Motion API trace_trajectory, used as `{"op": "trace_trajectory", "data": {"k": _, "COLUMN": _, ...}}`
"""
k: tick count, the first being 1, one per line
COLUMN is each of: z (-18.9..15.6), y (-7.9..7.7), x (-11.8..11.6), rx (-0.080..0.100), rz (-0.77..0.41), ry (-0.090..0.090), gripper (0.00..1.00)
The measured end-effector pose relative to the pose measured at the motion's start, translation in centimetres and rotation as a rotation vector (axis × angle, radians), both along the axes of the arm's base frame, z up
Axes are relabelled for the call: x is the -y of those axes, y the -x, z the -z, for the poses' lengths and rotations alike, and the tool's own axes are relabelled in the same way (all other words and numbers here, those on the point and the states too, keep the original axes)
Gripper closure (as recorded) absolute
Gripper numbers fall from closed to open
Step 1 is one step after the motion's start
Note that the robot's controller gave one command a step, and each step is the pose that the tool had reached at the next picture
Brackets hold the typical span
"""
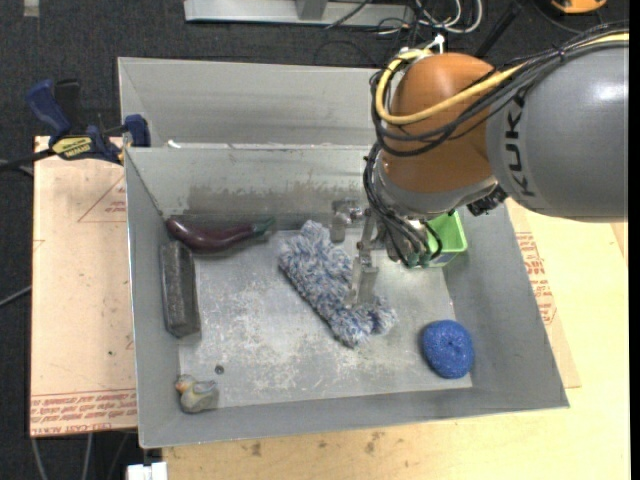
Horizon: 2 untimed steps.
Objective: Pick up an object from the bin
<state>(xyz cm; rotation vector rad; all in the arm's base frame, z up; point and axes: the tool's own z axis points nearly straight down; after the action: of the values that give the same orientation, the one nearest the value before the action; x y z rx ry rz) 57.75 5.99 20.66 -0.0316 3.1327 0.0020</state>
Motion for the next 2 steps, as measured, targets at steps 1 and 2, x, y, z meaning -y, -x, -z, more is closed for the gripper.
{"op": "trace_trajectory", "data": {"k": 1, "z": 2.9, "y": -0.4, "x": 1.3, "rx": -0.012, "rz": 0.053, "ry": 0.0, "gripper": 0.0}}
{"op": "trace_trajectory", "data": {"k": 2, "z": 4.5, "y": -1.3, "x": 1.4, "rx": -0.005, "rz": 0.014, "ry": 0.001, "gripper": 0.0}}
